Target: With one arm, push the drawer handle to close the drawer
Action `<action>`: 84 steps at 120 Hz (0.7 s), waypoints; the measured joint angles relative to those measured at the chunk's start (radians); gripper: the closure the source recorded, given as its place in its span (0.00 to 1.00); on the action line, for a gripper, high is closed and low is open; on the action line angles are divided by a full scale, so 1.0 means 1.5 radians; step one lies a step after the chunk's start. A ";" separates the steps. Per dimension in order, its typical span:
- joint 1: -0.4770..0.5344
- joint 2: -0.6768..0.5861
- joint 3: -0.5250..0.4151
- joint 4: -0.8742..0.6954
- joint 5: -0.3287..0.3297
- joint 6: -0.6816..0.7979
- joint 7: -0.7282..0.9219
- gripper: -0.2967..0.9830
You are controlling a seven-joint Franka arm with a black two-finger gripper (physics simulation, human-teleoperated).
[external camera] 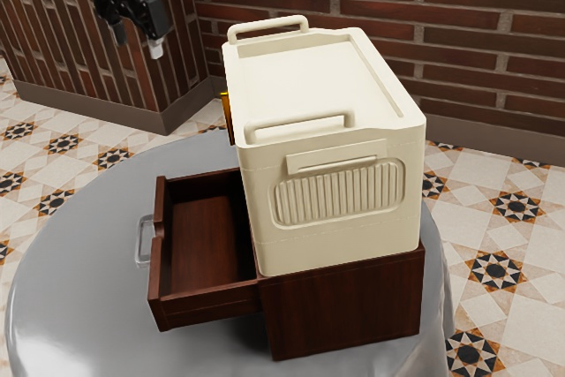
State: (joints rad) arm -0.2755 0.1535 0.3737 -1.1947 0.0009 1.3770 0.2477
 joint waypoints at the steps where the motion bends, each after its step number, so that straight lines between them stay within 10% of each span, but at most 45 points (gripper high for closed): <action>1: 0.000 0.000 0.000 -0.001 0.000 0.000 0.000 0.23; 41: 0.008 -0.191 0.002 -0.315 -0.008 0.023 -0.007 0.24; 84: 0.006 -0.311 -0.003 -0.721 0.129 0.355 0.099 0.76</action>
State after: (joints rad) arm -0.2668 -0.3133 0.3698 -2.2762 0.1950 1.9090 0.3967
